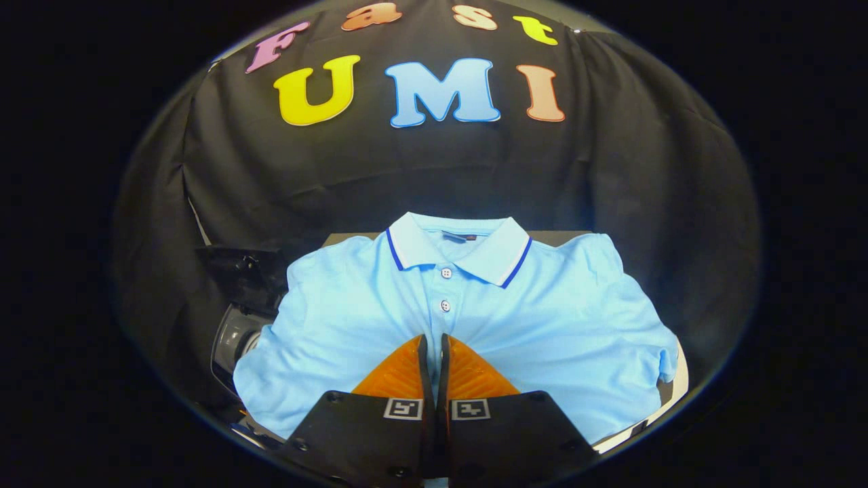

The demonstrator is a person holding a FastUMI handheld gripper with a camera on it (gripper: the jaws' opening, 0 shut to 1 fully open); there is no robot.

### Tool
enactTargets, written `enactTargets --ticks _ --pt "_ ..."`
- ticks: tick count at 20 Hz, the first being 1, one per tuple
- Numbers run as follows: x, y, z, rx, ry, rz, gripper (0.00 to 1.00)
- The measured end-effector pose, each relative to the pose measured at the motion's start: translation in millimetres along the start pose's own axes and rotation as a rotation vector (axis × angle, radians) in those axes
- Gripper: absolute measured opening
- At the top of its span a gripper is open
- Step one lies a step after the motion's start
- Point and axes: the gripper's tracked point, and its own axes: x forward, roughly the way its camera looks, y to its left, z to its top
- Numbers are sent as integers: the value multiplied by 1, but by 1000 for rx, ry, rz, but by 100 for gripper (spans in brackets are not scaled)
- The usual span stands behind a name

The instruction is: Put the clothes into the washing machine and then close the washing machine lid.

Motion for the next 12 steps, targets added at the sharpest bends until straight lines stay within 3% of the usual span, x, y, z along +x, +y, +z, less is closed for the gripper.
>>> enactTargets --ticks 3,7,9,12 --pt "-2 9 0 169 8 98 2" --pt "-11 14 9 483 -4 256 2" --pt "-17 15 15 532 -22 303 2" --pt "-35 28 23 507 -52 333 2"
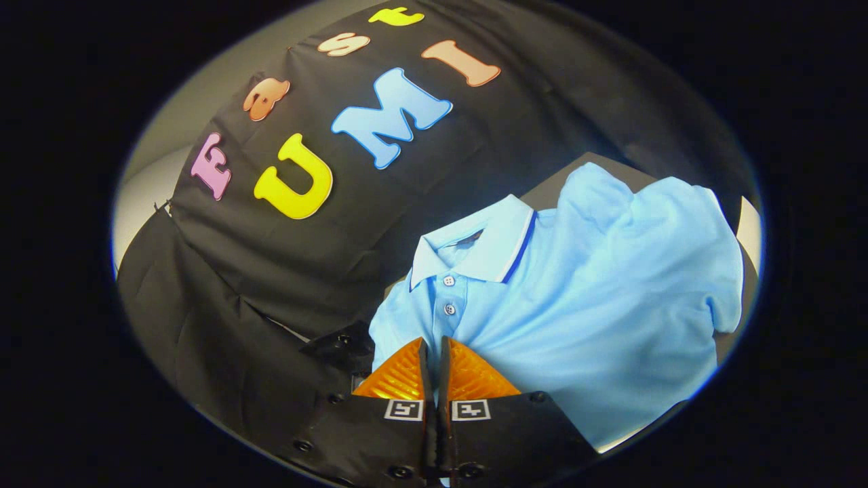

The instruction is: Put the clothes into the washing machine and then close the washing machine lid.

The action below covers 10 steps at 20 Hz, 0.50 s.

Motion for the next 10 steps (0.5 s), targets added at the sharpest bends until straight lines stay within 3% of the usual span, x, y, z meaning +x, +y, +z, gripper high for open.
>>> enactTargets --ticks 10 --pt "-6 128 0 -118 -14 168 1"
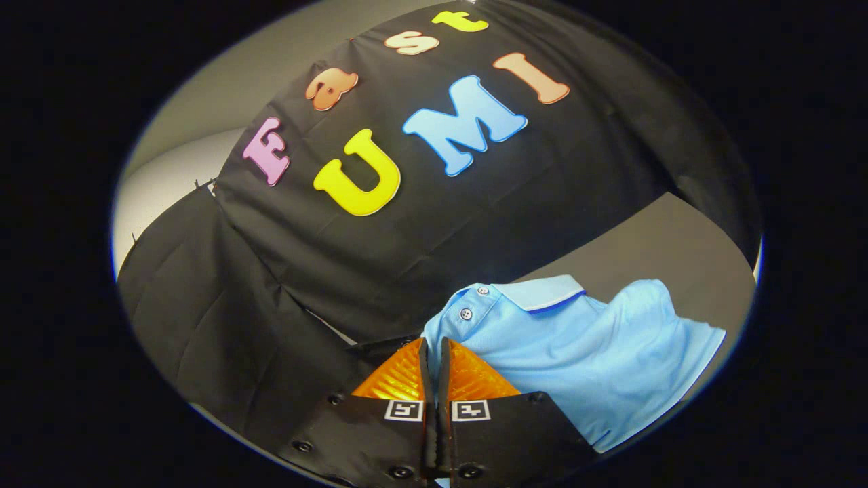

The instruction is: Put the clothes into the washing machine and then close the washing machine lid.

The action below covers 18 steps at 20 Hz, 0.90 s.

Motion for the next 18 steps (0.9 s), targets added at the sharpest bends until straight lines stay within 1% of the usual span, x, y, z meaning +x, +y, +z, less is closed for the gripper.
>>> enactTargets --ticks 3,9,13,18 --pt "10 39 -10 -24 26 58 1" --pt "37 113 -36 -189 78 134 1" --pt "55 151 -57 -286 97 155 1" --pt "80 185 -78 -324 122 169 1"
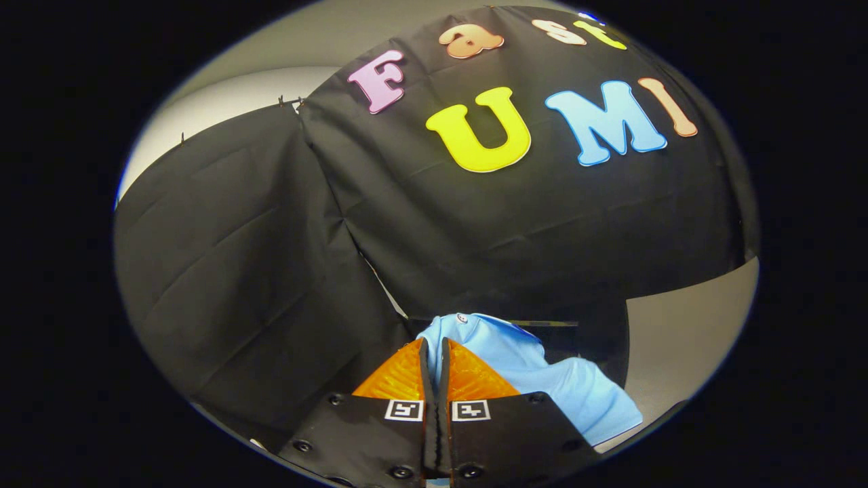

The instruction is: Put the clothes into the washing machine and then close the washing machine lid.

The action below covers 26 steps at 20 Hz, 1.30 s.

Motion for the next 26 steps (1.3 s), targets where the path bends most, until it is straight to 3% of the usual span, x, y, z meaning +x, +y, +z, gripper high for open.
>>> enactTargets --ticks 11,26 --pt "62 50 -33 -47 37 10 1" --pt "146 15 -117 -160 170 -123 1"
